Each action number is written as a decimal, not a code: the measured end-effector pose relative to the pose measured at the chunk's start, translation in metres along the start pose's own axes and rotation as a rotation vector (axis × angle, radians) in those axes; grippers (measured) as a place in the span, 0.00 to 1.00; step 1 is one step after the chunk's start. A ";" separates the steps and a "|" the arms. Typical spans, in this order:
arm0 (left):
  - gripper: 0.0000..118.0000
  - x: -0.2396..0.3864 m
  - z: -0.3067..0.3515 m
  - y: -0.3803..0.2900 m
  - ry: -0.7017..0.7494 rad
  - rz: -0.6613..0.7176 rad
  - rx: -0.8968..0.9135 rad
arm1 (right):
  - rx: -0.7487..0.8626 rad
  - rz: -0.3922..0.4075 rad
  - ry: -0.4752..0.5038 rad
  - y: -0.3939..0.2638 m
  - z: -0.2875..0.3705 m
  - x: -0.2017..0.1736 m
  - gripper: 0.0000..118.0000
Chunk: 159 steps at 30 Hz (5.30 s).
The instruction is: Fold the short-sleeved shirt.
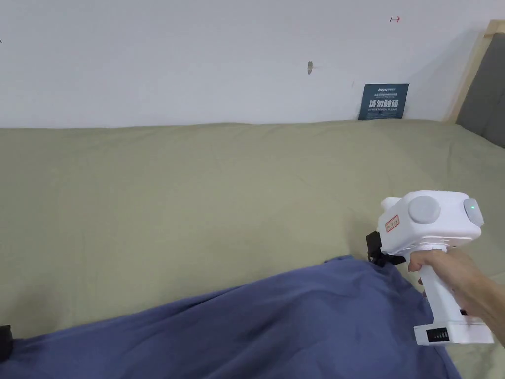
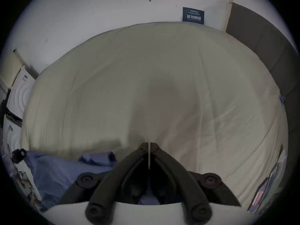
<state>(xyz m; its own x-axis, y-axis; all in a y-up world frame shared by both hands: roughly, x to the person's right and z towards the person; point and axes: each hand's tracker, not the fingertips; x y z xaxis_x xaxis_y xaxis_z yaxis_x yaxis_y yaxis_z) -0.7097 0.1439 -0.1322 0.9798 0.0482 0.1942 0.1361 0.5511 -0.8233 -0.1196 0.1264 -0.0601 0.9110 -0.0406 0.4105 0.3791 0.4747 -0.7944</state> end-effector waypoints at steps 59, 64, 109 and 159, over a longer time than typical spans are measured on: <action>0.04 0.048 0.182 0.220 0.034 -0.018 0.577 | 0.574 -0.138 0.060 0.155 0.353 0.029 0.00; 0.04 0.047 0.063 0.173 0.055 -0.019 0.395 | 0.394 -0.147 0.036 0.128 0.232 0.031 0.00; 0.74 -0.023 0.190 -0.244 -0.122 -0.167 0.031 | 0.160 -0.268 0.042 -0.338 0.229 0.099 0.76; 0.83 0.072 -0.072 0.081 -0.090 -0.116 -0.092 | 0.228 -0.079 -0.008 -0.231 0.152 0.007 0.00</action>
<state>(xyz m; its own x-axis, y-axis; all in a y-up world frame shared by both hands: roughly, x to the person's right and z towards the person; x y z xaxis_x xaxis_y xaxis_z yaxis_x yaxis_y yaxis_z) -0.6171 0.1319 -0.2234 0.9400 0.0653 0.3347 0.2647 0.4794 -0.8367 -0.2256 0.1499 0.1943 0.8782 -0.0785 0.4718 0.4017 0.6563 -0.6386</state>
